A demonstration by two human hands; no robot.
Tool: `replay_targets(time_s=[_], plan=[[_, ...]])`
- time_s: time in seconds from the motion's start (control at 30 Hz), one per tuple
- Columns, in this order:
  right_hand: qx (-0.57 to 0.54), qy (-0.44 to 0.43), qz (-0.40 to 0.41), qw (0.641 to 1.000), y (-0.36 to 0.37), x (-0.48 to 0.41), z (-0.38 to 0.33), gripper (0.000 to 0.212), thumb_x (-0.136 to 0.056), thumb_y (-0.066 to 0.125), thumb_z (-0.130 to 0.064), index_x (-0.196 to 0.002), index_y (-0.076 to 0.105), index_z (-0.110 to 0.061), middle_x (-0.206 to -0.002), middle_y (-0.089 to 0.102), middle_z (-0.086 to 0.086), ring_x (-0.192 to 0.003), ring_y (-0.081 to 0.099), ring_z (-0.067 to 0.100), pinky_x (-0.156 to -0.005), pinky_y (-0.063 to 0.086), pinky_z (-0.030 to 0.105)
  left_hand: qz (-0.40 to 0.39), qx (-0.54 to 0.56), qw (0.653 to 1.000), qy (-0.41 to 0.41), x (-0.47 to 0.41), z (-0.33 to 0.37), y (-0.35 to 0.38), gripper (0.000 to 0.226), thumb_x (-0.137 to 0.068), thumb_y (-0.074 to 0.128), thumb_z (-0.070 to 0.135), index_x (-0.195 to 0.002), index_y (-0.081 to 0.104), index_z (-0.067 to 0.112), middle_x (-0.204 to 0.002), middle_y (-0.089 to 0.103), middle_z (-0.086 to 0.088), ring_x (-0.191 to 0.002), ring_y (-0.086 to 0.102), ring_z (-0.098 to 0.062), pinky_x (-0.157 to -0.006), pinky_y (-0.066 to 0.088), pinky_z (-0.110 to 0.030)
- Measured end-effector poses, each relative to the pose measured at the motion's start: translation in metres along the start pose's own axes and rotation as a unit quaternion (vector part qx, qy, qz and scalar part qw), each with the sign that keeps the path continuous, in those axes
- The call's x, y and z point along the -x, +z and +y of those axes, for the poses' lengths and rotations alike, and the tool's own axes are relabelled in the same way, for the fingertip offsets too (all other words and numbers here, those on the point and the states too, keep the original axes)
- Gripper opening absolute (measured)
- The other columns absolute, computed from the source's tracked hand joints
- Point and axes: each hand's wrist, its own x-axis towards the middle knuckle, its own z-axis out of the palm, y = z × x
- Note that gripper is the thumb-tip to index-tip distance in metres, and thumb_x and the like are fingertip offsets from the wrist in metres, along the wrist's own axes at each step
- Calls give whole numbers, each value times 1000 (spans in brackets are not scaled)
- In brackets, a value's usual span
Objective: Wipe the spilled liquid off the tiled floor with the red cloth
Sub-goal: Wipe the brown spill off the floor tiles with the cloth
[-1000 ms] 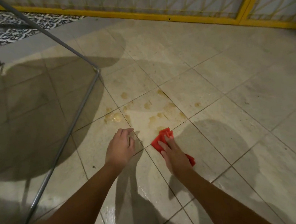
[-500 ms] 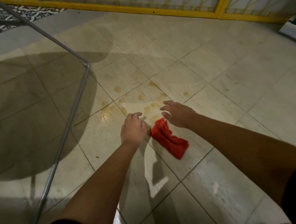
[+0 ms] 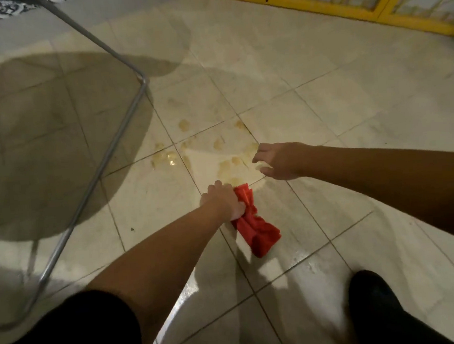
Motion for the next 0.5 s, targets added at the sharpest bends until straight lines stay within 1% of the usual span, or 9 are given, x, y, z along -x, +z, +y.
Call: replay_targets(time_s=[0.07,0.13,0.2,0.27,0.33,0.4,0.43,0.5], plan=[[-4,-25,22,999,10,-4,11,38,-95,36,-21,-133,37,-13,-137,36,4,-120,43,22,-95,42,37,48,47,997,-31,3,7,24,60,-88,46,41,-135,28,9,-132,34,-13,-122,34,-28,-103,33,-40],[4,-49,43,998,23,-8,22,37,-95,36,-18,-131,39,-12,-136,38,4,-119,43,20,-89,45,34,110,105,987,-58,8,16,50,63,-89,43,43,-138,22,9,-137,31,-12,-125,31,-27,-106,30,-37],[-9,-74,65,995,35,-13,32,37,-94,37,-16,-130,41,-10,-135,40,6,-117,45,21,-87,46,35,160,170,969,-86,12,28,74,67,-91,39,45,-142,14,10,-144,25,-12,-132,25,-27,-112,23,-36],[-44,-88,76,992,41,-20,39,36,-94,37,-16,-129,43,-10,-134,40,6,-115,47,21,-88,46,36,182,220,951,-119,10,42,91,70,-92,37,44,-144,6,8,-151,17,-13,-139,15,-27,-115,14,-36],[-65,-104,69,990,42,-29,47,36,-94,36,-17,-129,43,-11,-134,39,4,-116,46,20,-92,44,35,213,249,934,-144,3,54,100,66,-95,36,36,-144,1,8,-153,12,-15,-142,9,-29,-116,10,-38],[-87,-120,74,986,40,-37,54,35,-94,37,-17,-128,44,-12,-133,41,3,-116,46,19,-93,43,35,254,272,916,-151,-6,62,103,62,-95,40,21,-142,1,8,-152,16,-17,-141,11,-32,-115,12,-44],[-96,-131,83,983,40,-40,57,35,-93,37,-16,-127,45,-12,-132,42,4,-114,47,19,-92,44,35,263,279,911,-152,-10,64,102,61,-95,41,16,-141,1,9,-152,16,-16,-142,10,-31,-115,12,-44],[-111,-155,102,976,40,-45,58,34,-93,39,-14,-125,47,-10,-129,45,6,-112,49,21,-89,45,36,273,268,912,-149,-19,63,99,60,-95,38,12,-144,3,10,-154,9,-11,-143,3,-26,-113,5,-37]])
